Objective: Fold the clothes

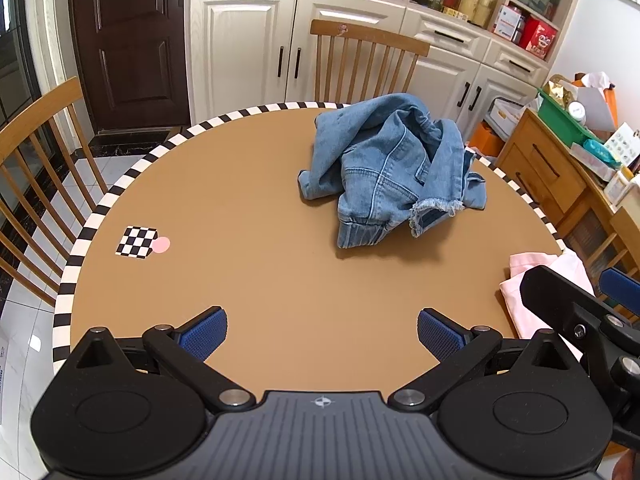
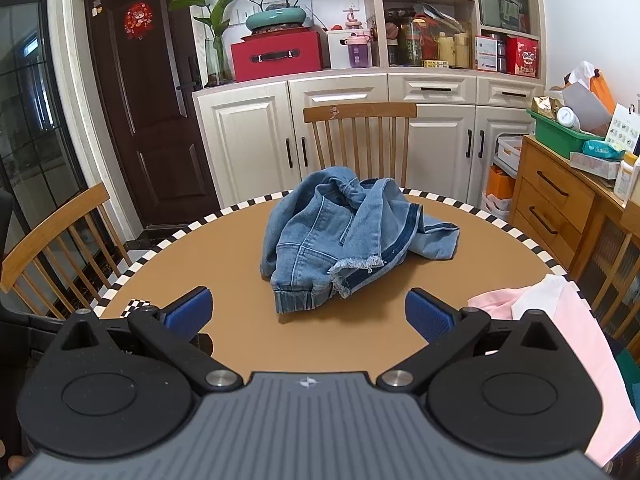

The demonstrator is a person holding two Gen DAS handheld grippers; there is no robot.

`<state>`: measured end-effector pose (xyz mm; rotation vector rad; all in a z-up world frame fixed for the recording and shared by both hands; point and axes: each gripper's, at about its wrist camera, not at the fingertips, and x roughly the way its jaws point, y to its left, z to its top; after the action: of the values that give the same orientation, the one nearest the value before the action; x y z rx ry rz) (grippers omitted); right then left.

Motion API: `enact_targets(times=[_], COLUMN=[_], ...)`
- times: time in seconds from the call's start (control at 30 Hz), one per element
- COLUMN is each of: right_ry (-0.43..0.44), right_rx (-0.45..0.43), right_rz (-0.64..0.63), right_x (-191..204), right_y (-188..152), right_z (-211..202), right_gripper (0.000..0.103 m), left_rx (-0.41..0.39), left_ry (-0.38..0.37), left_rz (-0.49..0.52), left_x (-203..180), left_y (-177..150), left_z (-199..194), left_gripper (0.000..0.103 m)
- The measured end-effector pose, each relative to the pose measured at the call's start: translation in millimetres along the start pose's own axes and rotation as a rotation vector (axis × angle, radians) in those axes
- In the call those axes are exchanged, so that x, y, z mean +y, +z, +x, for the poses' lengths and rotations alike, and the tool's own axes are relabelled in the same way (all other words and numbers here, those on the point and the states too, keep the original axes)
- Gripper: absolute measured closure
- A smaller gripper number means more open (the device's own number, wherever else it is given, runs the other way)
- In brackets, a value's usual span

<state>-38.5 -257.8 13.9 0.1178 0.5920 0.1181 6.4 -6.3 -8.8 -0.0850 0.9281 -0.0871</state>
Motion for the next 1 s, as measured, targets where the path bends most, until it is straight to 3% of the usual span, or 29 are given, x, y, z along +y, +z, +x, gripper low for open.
enact_targets(times=[1.0], right_ry=[-0.065], right_rx=[-0.021], right_rz=[0.06], right_x=[7], right_y=[-9], right_z=[8], right_gripper=[0.0], left_rx=[0.044], left_ry=[-0.077], left_rz=[0.062], left_x=[6], left_y=[8], left_z=[23], left_gripper=[0.0])
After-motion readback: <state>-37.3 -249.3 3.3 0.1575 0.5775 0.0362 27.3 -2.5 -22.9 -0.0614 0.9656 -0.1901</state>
